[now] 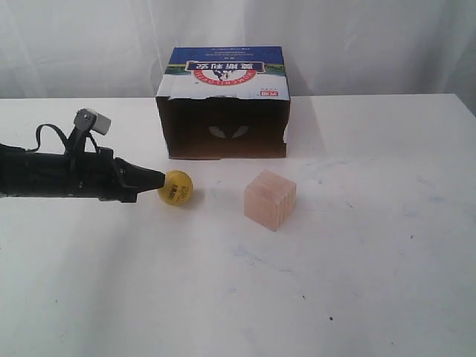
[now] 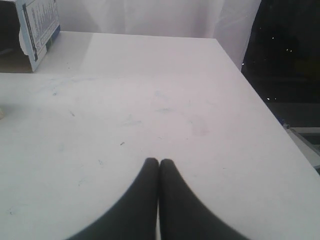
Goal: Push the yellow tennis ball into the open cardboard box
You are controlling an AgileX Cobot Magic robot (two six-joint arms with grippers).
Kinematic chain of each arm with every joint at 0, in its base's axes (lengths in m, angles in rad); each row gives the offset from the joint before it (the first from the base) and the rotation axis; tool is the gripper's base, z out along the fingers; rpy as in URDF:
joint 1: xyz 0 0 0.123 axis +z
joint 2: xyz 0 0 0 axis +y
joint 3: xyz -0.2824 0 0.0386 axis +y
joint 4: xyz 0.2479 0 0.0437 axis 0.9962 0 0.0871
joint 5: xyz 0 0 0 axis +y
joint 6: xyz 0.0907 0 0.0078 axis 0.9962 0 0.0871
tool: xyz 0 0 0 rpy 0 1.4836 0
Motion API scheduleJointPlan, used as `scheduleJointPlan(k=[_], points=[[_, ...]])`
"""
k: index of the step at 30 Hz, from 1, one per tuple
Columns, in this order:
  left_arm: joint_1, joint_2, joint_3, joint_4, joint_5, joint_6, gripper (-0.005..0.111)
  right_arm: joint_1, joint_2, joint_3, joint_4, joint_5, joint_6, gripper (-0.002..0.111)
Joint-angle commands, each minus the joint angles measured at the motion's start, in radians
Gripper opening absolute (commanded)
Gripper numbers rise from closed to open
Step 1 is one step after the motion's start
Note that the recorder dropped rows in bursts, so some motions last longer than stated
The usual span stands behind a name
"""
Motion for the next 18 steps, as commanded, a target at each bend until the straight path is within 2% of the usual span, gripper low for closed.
scheduleJointPlan(k=[1, 5, 7, 15, 18], points=[[-0.005, -0.009, 0.007, 0.096, 0.088, -0.052, 0.0, -0.004, -0.006, 0.005, 0.002, -0.012, 0.006, 0.0], [-0.005, -0.005, 0.007, 0.221, 0.09, -0.138, 0.0, -0.004, -0.006, 0.005, 0.002, -0.012, 0.006, 0.0], [-0.005, 0.016, 0.007, 0.23, 0.089, -0.137, 0.0, -0.004, -0.006, 0.005, 0.002, -0.012, 0.006, 0.0], [-0.005, 0.143, 0.005, 0.137, 0.082, -0.035, 0.0, -0.004, -0.006, 0.005, 0.002, -0.012, 0.006, 0.0], [-0.005, 0.166, 0.005, 0.034, 0.058, 0.046, 0.0, -0.004, -0.006, 0.005, 0.002, -0.012, 0.006, 0.0]])
